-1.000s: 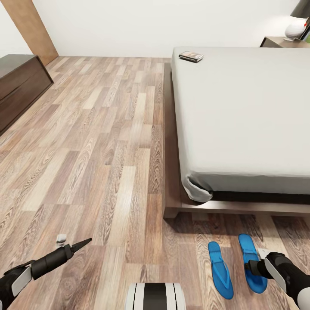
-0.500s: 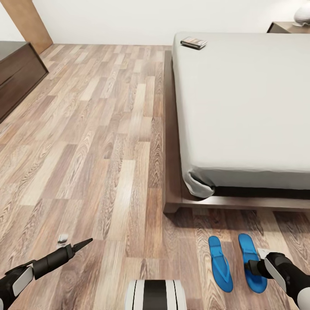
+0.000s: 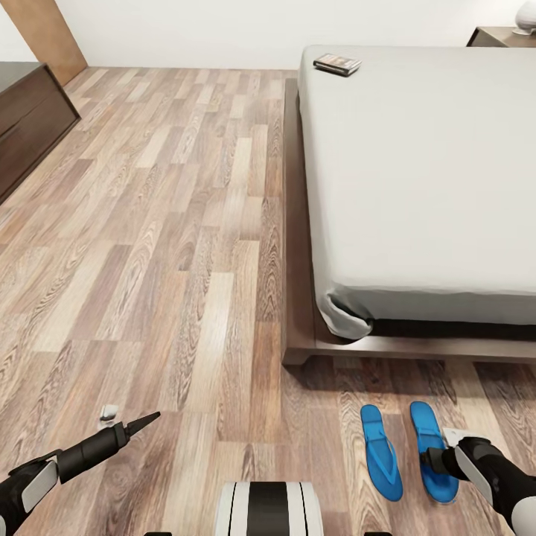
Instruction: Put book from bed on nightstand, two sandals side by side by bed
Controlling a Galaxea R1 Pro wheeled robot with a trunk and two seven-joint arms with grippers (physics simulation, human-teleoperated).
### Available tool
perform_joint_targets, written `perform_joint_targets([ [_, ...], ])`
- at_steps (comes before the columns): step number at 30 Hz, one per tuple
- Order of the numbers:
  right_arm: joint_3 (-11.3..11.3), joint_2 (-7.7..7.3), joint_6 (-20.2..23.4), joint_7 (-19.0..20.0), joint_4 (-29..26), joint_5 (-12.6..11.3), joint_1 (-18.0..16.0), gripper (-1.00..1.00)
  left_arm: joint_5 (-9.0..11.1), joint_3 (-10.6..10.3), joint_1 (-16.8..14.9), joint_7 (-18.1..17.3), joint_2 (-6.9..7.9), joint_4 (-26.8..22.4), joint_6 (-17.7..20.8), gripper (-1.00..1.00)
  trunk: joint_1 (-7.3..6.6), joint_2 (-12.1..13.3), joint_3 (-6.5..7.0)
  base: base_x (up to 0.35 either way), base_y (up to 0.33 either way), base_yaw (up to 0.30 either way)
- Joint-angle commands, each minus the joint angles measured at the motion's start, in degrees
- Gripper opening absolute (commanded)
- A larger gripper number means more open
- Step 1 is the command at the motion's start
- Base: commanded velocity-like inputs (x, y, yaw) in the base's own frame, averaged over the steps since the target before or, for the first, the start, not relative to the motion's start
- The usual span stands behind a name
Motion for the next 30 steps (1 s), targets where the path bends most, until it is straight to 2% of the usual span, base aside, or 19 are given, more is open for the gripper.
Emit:
perform_joint_targets([
  [1, 0.30, -0.06, -1.23, -0.10, 0.30, -0.18, 0.01, -1.00, 0.60, -0.43, -0.03, -0.11, 0.06, 0.00, 0.60, 1.00, -0.01, -0.01, -0.04, 0.000, 0.000, 0.000],
  [5, 0.36, 0.01, -11.82, 0.10, 6.89, -0.21, 0.04, -1.00, 0.56, -0.43, -0.03, -0.11, 0.02, 0.00, 0.60, 1.00, -0.01, -0.01, -0.04, 0.000, 0.000, 0.000],
  [8, 0.40, 0.03, -14.42, 0.23, 9.62, -0.18, 0.02, -1.00, 0.53, -0.43, -0.03, -0.11, -0.35, 0.00, 0.60, 1.00, -0.01, -0.01, -0.04, 0.000, 0.000, 0.000],
  [24, 0.42, 0.03, -16.04, 0.40, 10.38, -0.09, 0.00, -1.00, 0.52, -0.43, -0.03, 0.23, -0.73, 0.00, 0.60, 1.00, -0.01, -0.01, -0.04, 0.000, 0.000, 0.000],
  [30, 0.41, 0.11, -19.69, 0.48, 10.45, -0.07, 0.01, -1.00, 0.52, -0.43, -0.03, 0.24, -0.73, 0.00, 0.60, 1.00, -0.01, -0.01, -0.04, 0.000, 0.000, 0.000],
])
